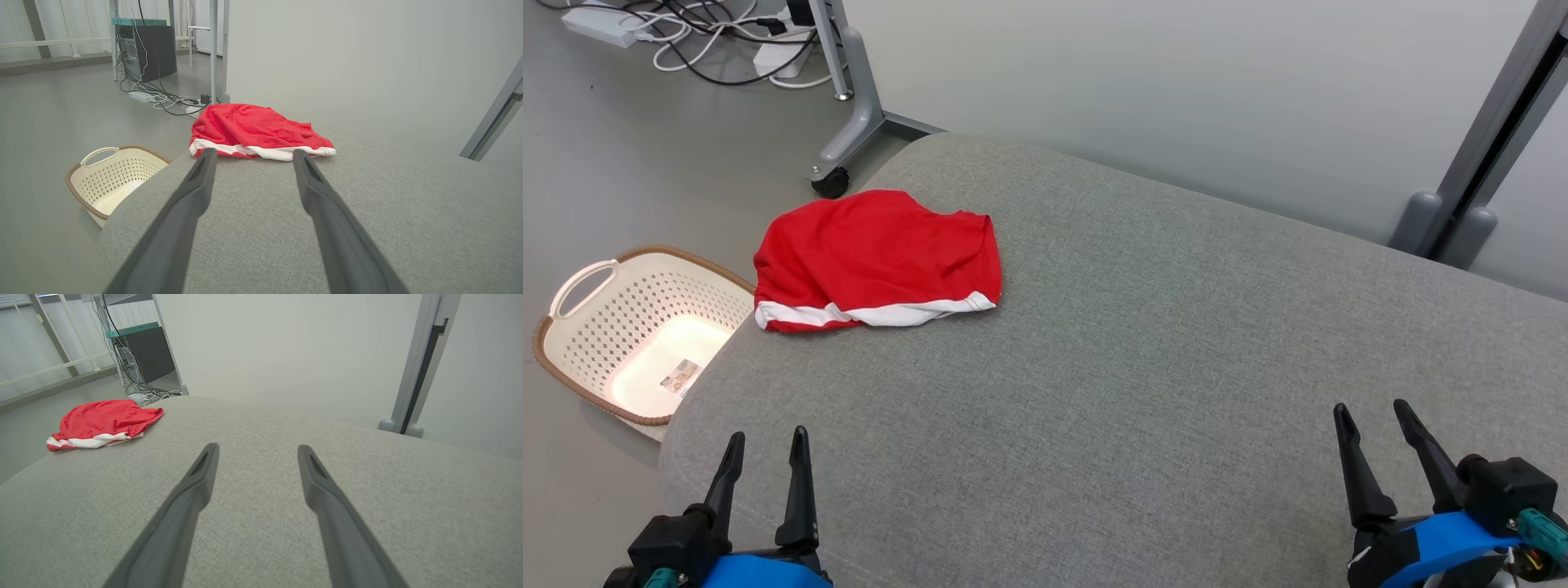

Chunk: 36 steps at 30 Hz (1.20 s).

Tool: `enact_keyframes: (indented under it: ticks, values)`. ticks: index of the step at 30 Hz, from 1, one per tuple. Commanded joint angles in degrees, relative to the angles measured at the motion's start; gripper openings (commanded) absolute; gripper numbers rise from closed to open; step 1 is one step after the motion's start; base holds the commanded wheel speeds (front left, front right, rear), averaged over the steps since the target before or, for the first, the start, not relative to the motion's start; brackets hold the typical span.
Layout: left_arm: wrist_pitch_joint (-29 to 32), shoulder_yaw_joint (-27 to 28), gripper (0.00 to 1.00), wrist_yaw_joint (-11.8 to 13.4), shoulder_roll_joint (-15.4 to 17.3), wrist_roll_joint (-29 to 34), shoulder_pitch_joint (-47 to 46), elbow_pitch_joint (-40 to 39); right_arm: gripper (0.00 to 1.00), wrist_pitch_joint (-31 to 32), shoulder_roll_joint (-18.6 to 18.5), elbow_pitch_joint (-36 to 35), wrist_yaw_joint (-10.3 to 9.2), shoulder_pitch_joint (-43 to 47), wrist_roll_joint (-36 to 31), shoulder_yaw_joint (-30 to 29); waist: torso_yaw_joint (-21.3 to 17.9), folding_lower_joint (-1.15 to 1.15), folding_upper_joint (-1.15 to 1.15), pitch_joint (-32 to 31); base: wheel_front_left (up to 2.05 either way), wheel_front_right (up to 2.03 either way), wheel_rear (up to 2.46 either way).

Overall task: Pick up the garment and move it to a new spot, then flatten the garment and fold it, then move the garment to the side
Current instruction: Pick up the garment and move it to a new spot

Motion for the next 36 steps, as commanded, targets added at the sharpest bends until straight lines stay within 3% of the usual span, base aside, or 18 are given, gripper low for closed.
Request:
enact_keyframes:
  ticks: [1,7,11,18,29,36]
  values:
    - [-0.2,0.2,1.0,0.2,0.3,-0.3,0.2,-0.3,1.0,-0.3,-0.3,0.1,0.01,-0.8,0.1,0.1,-0.1,-0.01,0.0,0.1,0.0,0.0,0.0]
    - [0.4,0.4,1.0,0.4,0.6,-0.8,-1.0,-1.3,1.0,-0.5,-0.4,0.3,0.01,-1.1,0.1,0.3,-0.7,-0.01,0.0,0.8,0.0,0.0,0.0]
    - [2.4,2.6,1.0,1.8,1.8,-1.9,-3.6,-4.6,1.0,-0.1,-0.8,-0.2,0.01,-1.4,-0.3,-0.1,-0.7,-0.01,0.0,2.1,0.0,0.0,0.0]
    - [14.8,6.1,1.0,3.0,7.2,-5.1,-13.4,-6.7,1.0,0.8,-2.0,-2.8,0.01,-3.6,-2.3,0.3,-1.8,-0.01,0.0,7.6,0.0,0.0,0.0]
    - [25.4,12.4,1.0,3.5,12.0,-13.3,-29.6,5.4,1.0,4.3,-6.2,-11.1,0.01,-11.7,-4.1,3.3,-9.4,-0.01,0.0,23.9,0.0,0.0,0.0]
    - [26.5,17.3,1.0,5.9,15.2,-16.4,-34.8,13.3,1.0,2.9,-7.3,-17.2,0.01,-16.3,-5.3,3.2,-14.9,-0.01,0.0,33.3,0.0,0.0,0.0]
